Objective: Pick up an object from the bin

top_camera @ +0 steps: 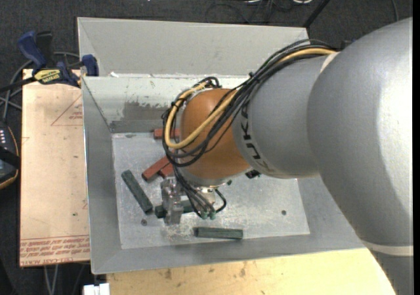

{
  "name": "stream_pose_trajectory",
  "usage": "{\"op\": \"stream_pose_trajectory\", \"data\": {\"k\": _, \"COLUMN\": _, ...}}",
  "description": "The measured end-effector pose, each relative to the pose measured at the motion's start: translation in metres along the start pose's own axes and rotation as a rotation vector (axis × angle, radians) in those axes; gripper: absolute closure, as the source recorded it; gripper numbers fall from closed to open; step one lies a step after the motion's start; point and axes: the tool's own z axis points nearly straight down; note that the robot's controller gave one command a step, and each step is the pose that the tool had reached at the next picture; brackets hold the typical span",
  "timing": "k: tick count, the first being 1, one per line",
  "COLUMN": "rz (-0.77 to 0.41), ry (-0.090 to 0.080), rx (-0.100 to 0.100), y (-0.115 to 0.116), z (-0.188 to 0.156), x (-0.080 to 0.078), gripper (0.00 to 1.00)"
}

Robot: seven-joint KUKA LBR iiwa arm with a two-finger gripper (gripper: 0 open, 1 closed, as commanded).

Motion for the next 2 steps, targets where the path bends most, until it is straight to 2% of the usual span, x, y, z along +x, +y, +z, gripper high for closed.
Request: {"op": "stream_pose_trajectory", "data": {"k": 2, "rz": -0.004, "ry": 0.005, "rx": 0.002, "y": 0.0007, "z": -0.0063, "x": -0.0008, "gripper": 1.0}}
